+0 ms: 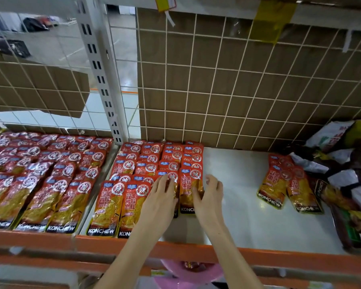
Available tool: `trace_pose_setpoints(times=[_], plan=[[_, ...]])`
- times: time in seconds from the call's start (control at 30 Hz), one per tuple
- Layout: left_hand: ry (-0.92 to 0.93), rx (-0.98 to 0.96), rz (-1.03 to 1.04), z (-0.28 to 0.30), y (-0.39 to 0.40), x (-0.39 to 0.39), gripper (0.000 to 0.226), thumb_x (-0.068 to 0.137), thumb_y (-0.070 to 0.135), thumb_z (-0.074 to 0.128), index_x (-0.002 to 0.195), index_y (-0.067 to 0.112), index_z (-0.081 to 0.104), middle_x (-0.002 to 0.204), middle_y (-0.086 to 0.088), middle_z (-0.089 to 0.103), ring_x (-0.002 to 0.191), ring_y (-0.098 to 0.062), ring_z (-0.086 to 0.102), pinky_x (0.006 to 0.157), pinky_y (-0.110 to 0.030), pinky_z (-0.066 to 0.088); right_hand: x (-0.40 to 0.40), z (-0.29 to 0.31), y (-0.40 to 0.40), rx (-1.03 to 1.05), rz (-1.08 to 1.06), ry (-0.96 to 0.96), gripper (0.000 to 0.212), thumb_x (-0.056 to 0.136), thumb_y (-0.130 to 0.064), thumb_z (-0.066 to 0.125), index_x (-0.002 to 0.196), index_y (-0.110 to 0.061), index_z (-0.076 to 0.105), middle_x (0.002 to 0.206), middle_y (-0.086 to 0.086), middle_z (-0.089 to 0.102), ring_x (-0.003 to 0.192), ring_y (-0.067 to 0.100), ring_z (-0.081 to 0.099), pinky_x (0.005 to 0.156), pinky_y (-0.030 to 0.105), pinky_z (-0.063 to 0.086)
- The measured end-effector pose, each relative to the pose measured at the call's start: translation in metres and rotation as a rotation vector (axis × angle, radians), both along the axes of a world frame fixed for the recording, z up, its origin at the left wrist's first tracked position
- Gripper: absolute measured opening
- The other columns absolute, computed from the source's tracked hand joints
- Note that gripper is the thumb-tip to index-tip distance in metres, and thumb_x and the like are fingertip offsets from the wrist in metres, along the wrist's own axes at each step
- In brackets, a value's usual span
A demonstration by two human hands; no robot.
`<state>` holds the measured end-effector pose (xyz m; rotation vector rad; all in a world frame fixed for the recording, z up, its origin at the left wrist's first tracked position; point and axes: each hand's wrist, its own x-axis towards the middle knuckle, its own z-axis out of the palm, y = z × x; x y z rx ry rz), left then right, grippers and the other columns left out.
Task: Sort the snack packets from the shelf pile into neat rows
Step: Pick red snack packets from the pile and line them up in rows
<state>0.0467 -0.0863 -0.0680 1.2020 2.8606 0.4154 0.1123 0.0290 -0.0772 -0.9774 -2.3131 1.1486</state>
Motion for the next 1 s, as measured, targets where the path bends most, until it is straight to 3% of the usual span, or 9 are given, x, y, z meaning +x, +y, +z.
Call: trace_pose_setpoints(times=[0.07,0.1,0.2,0.33,0.5,0.73,0.9,1.0], plan=[[0.021,-0.015,-0.006,0.0,0.001,-0.001,0.06,0.097,0.024,0.048,0.148,0.007,0.021,0.154,-0.01,0.021,0.144,-0.027,0.017,0.11,-0.032,0.031,0.004,0.001,-0.001,0.125,0.03,-0.062,0.048,0.096,-0.025,0.052,0.139,-0.022,0.032,0.134,0.004,0.03,0.126,0.018,0.03,0.096,0.03,0.041],[0.009,-0.01,-0.026,-0.002,0.0,-0.003,0.059,0.097,0.023,0.048,0.148,0.006,0.022,0.154,-0.011,0.021,0.144,-0.027,0.017,0.11,-0.032,0.032,0.005,0.001,-0.001,0.178,0.055,-0.093,0.047,0.097,-0.026,0.05,0.141,-0.025,0.033,0.136,0.004,0.029,0.127,0.019,0.028,0.097,0.03,0.041],[0.006,0.0,-0.076,-0.005,-0.002,-0.01,0.057,0.087,0.019,0.066,0.136,0.0,0.045,0.141,-0.018,0.044,0.133,-0.035,0.04,0.099,-0.039,0.044,0.009,-0.003,-0.001,0.265,0.138,-0.145,0.041,0.098,-0.029,0.046,0.14,-0.027,0.041,0.139,0.005,0.031,0.126,0.019,0.028,0.097,0.028,0.041],[0.011,-0.052,-0.104,-0.001,-0.003,-0.011,0.058,0.1,0.028,0.041,0.149,0.007,0.018,0.155,-0.01,0.018,0.144,-0.025,0.015,0.113,-0.032,0.026,0.013,-0.005,-0.004,0.397,0.148,-0.186,0.045,0.097,-0.033,0.05,0.139,-0.017,0.044,0.142,0.008,0.037,0.128,0.024,0.032,0.1,0.036,0.042],[0.024,-0.084,-0.133,0.0,-0.008,-0.013,0.057,0.102,0.028,0.033,0.15,0.009,0.009,0.157,-0.007,0.008,0.146,-0.022,0.006,0.115,-0.029,0.022,0.014,-0.005,-0.006,0.455,0.263,-0.226,0.048,0.099,-0.029,0.046,0.145,-0.017,0.037,0.147,0.004,0.037,0.133,0.025,0.035,0.106,0.039,0.039],[0.06,-0.138,-0.127,-0.004,-0.006,-0.014,0.056,0.102,0.029,0.03,0.15,0.01,0.009,0.157,-0.006,0.008,0.145,-0.023,0.005,0.116,-0.031,0.021,0.016,-0.001,-0.006,0.453,0.296,-0.302,0.049,0.101,-0.033,0.04,0.147,-0.021,0.03,0.149,0.001,0.033,0.135,0.02,0.029,0.108,0.033,0.032],[0.038,-0.121,-0.125,-0.002,-0.002,-0.016,0.053,0.102,0.026,0.033,0.149,0.009,0.014,0.155,-0.007,0.014,0.143,-0.024,0.013,0.113,-0.029,0.026,0.015,0.0,-0.011,0.456,0.254,-0.299,0.048,0.097,-0.03,0.049,0.143,-0.016,0.04,0.143,0.006,0.041,0.13,0.026,0.038,0.104,0.037,0.038],[0.033,-0.128,-0.144,0.002,-0.002,-0.018,0.052,0.101,0.024,0.036,0.147,0.009,0.018,0.152,-0.006,0.019,0.14,-0.023,0.02,0.112,-0.028,0.029,0.012,0.006,-0.015,0.471,0.249,-0.361,0.049,0.1,-0.03,0.042,0.146,-0.02,0.031,0.148,0.001,0.033,0.134,0.022,0.032,0.106,0.034,0.034]])
